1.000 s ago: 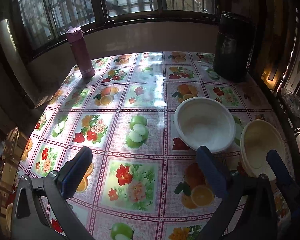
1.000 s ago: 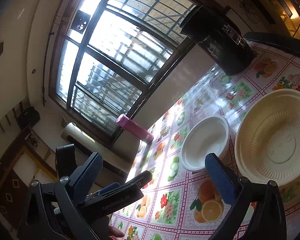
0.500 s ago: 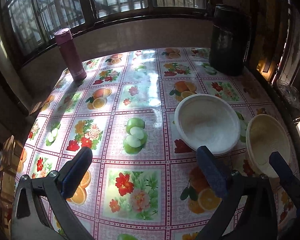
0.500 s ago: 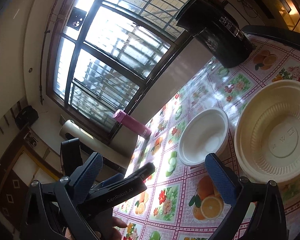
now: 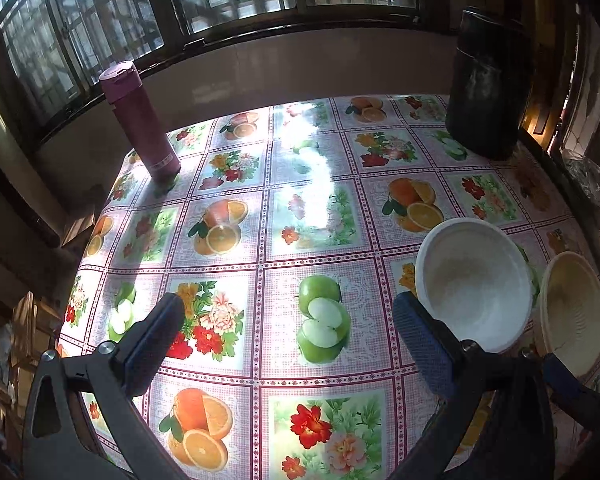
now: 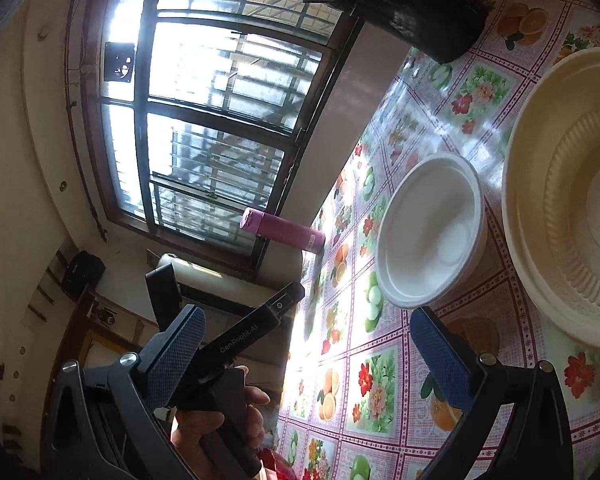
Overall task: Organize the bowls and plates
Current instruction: 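Position both grippers around the white bowl rim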
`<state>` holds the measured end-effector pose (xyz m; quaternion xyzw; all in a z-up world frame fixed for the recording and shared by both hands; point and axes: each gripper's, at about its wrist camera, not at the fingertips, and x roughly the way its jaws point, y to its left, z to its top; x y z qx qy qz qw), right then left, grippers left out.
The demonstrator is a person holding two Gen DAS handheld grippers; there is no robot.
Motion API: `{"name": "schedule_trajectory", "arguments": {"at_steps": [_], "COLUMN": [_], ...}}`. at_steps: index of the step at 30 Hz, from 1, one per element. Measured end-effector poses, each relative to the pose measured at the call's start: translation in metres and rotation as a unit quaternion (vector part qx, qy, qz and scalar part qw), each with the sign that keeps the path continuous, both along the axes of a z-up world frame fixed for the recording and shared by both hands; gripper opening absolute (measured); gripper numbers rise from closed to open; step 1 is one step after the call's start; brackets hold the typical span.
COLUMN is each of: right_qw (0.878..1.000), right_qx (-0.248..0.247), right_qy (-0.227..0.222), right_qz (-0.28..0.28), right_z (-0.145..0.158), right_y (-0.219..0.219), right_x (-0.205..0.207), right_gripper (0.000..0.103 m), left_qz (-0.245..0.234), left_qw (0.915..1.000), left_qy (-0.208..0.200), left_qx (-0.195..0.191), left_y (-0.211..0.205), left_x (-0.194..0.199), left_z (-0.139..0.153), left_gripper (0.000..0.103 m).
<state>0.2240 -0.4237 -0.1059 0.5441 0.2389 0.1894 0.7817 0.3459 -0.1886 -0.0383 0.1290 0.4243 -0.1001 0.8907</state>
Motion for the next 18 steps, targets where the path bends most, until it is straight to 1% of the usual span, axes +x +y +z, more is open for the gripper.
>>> {"name": "schedule_trajectory", "arguments": {"at_steps": [2, 6, 10, 15, 18], "right_qw": [1.0, 0.998, 0.993, 0.987, 0.985], "right_qx": [0.014, -0.008, -0.044, -0.069, -0.064], "right_qy": [0.014, 0.061, 0.109, 0.136, 0.152], "right_qz": [-0.007, -0.017, -0.028, -0.046, -0.06], "right_z": [-0.003, -0.007, -0.011, -0.015, -0.024], "right_y": [0.001, 0.004, 0.001, 0.0, -0.006], "right_x": [0.013, 0.032, 0.031, 0.033, 0.039], "right_gripper": [0.102, 0.102, 0.102, 0.102, 0.102], "left_qz": [-0.004, 0.016, 0.029, 0.035, 0.04], "left_qw": [0.9997, 0.9988, 0.9971, 0.9956, 0.9944], "left_qy": [0.023, 0.045, 0.068, 0.086, 0.097], "left_qx": [-0.004, -0.009, -0.018, -0.015, -0.008], "left_y": [-0.005, -0.011, -0.019, -0.036, -0.04], "left_x": [0.012, 0.035, 0.049, 0.052, 0.052], "left_z": [-0.006, -0.016, -0.028, -0.04, -0.048], "left_gripper": [0.103, 0.103, 0.103, 0.103, 0.103]}}
